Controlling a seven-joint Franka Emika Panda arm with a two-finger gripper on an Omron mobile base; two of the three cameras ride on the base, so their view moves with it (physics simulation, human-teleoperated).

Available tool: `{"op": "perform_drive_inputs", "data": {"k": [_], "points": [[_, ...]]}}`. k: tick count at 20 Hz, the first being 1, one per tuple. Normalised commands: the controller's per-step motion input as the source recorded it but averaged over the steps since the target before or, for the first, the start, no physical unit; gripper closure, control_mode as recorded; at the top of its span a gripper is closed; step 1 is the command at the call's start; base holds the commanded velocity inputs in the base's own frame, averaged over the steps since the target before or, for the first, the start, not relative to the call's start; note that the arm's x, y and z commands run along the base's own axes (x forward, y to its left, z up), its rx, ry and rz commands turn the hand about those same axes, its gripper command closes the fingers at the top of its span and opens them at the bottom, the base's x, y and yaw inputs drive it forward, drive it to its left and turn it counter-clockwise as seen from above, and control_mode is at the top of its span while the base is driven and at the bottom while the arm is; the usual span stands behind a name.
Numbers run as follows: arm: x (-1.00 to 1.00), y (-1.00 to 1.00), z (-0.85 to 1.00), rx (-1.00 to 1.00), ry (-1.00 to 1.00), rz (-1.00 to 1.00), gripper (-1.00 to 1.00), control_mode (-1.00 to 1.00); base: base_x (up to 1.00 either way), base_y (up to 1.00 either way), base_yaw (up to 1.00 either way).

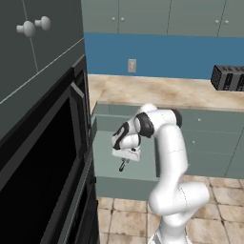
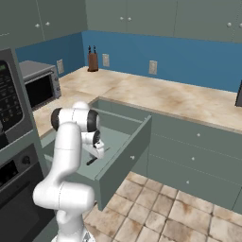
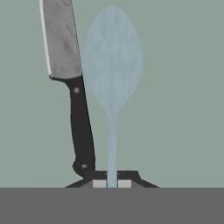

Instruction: Pick up the metallic utensils from the counter and place them in the open drawer. Make sure not to pick up any wooden utensils.

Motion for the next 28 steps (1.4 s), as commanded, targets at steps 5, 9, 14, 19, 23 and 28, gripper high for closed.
{"op": "perform_drive_inputs", "data": {"k": [5, 9, 14, 19, 23, 28], "points": [[0.29, 0.02, -0.46, 0.0, 0.01, 0.0, 1.0, -1.0, 0.0, 0.0, 0.0], [0.3, 0.01, -0.58, 0.0, 0.05, 0.0, 1.0, -1.0, 0.0, 0.0, 0.0], [0.23, 0.01, -0.62, 0.0, 0.07, 0.0, 1.0, -1.0, 0.0, 0.0, 0.0], [0.23, 0.0, -0.66, 0.0, 0.08, 0.0, -1.0, -1.0, 0.0, 0.0, 0.0], [0.03, -0.19, -0.61, 0.0, 0.12, 0.0, -1.0, -1.0, 0.0, 0.0, 0.0], [-0.2, -0.2, 0.06, 0.0, 0.04, -0.13, -1.0, -1.0, 0.0, 0.0, 0.0]]}}
